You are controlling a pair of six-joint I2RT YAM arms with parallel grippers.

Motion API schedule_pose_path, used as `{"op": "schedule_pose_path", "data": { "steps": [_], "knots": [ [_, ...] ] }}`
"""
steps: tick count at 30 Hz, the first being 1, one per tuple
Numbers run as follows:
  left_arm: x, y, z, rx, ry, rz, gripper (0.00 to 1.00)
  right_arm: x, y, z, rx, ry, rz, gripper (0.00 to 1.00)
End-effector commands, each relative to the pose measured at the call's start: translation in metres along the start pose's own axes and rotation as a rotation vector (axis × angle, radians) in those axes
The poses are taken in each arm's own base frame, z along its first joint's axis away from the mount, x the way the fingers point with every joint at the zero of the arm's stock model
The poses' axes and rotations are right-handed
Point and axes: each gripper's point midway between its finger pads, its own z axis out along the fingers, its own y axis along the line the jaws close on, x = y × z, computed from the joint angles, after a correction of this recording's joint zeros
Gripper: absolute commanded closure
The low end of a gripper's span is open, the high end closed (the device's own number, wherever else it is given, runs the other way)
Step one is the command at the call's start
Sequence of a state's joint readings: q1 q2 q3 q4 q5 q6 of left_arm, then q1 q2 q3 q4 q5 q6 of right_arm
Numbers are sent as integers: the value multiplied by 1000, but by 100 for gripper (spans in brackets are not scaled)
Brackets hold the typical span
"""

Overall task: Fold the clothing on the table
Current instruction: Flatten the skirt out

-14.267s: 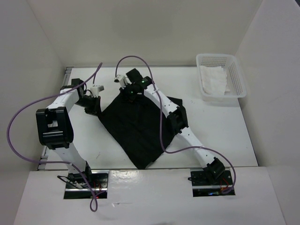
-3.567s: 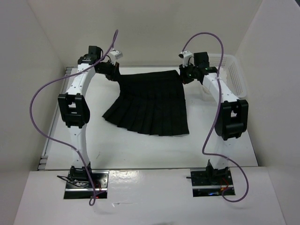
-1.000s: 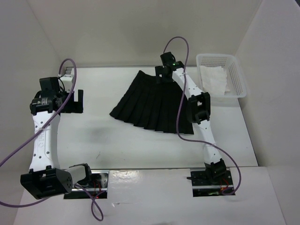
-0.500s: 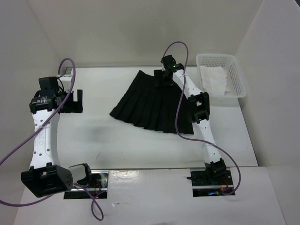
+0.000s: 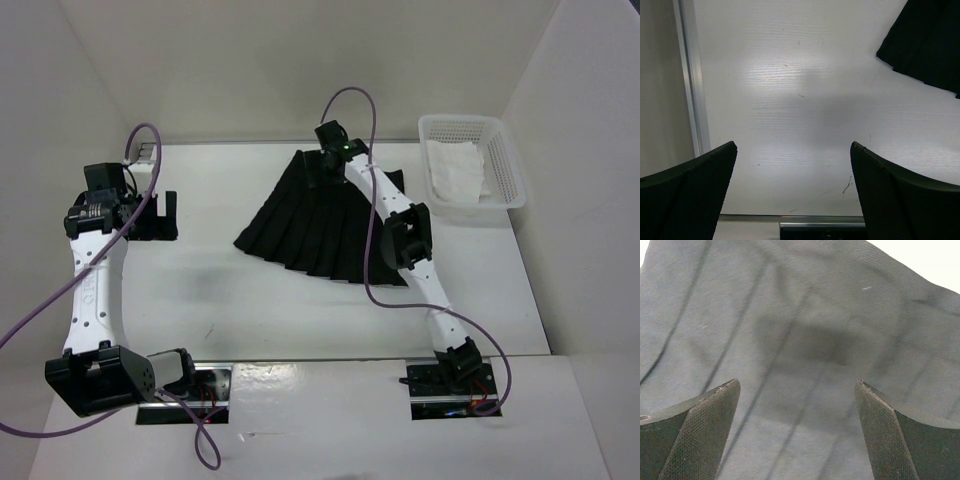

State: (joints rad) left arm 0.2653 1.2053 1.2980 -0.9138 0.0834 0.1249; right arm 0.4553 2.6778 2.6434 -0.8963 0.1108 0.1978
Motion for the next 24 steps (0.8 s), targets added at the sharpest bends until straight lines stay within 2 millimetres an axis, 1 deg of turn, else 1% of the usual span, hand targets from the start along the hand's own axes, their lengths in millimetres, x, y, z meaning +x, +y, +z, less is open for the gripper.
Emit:
{"op": "schedule_pose_path", "data": {
  "steps": [1, 4, 5, 8, 9, 14, 17, 20, 21, 22, 23, 24],
  "knots": [
    [-12, 1, -6, 2, -37, -15, 0, -9, 10, -9, 43, -44, 5, 1],
    [-12, 1, -6, 2, -37, -15, 0, -10, 9, -9, 51, -46, 5, 1],
    [-12, 1, -6, 2, -37, -15, 0, -6, 8, -5, 54, -37, 4, 1],
    [-12, 1, -6, 2, -37, -15, 0, -6, 8, -5, 54, -37, 3, 1],
    [-12, 1, -6, 2, -37, -15, 0, -3, 8, -1, 56, -28, -7, 1],
    [-10, -2, -6, 13, -30, -16, 0, 0, 6, -1, 59, -19, -30, 1],
    [-11, -1, -9, 11, -39, -6, 0, 1, 9, -1, 35, -12, -64, 1],
    [-11, -1, -9, 11, -39, -6, 0, 6, 8, -2, 31, 12, -92, 0],
    [-11, -1, -12, 9, -48, -4, 0, 16, 5, 1, 38, 43, -105, 0],
    [-11, -1, -12, 9, -48, -4, 0, 15, 7, -2, 28, 43, -105, 0],
    [-11, -1, -12, 9, -48, -4, 0, 23, 5, 2, 33, 65, -108, 0],
    [-11, -1, -12, 9, -48, -4, 0, 23, 5, -1, 33, 65, -108, 0]
  ]
}}
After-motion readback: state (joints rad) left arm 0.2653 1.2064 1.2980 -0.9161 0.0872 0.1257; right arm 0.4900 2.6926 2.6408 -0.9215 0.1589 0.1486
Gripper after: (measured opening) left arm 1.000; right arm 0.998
